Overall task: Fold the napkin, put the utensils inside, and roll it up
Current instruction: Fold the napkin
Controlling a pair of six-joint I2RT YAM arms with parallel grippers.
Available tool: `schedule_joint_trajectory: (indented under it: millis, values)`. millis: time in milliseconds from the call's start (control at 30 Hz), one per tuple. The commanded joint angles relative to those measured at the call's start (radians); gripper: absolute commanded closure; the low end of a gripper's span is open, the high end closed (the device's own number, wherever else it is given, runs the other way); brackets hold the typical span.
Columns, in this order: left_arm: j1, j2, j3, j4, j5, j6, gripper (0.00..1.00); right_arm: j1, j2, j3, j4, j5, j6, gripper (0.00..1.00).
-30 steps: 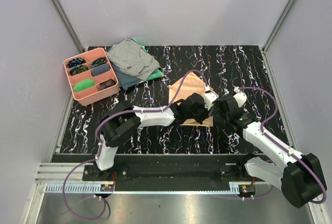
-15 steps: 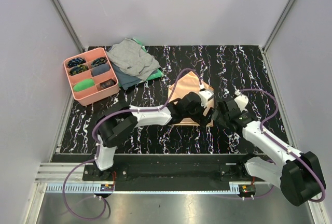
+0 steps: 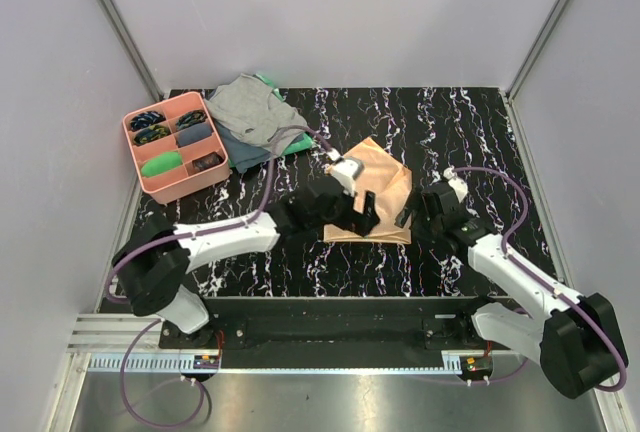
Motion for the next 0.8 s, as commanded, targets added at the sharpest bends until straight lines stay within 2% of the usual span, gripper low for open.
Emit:
schedule_joint_trajectory:
  millis: [0,167,233,533,700,767]
  values:
    - [0.106,-0.089,-0.072,-0.101,-0.138,-0.164,0.01,-0.004,0.004,-0.034,0.086,-0.081,-0.019,0.10]
    - [0.278,-0.125,-0.218,-0.043,-0.016,-0.293,0.03,-0.006,0.063,-0.058,0.132,-0.113,-0.015,0.20]
    - [0.313,-0.132,-0.241,-0.026,0.023,-0.313,0.06,-0.006,0.090,-0.066,0.145,-0.122,-0.016,0.23]
    - [0.321,-0.118,-0.289,-0.009,0.043,-0.376,0.18,-0.006,0.154,-0.068,0.160,-0.095,-0.009,0.44]
    - [0.321,-0.068,-0.326,0.028,0.057,-0.448,0.26,-0.006,0.199,-0.054,0.163,-0.078,-0.001,0.47]
    - [0.321,-0.051,-0.347,0.046,0.063,-0.485,0.28,-0.006,0.226,-0.048,0.163,-0.084,-0.001,0.53]
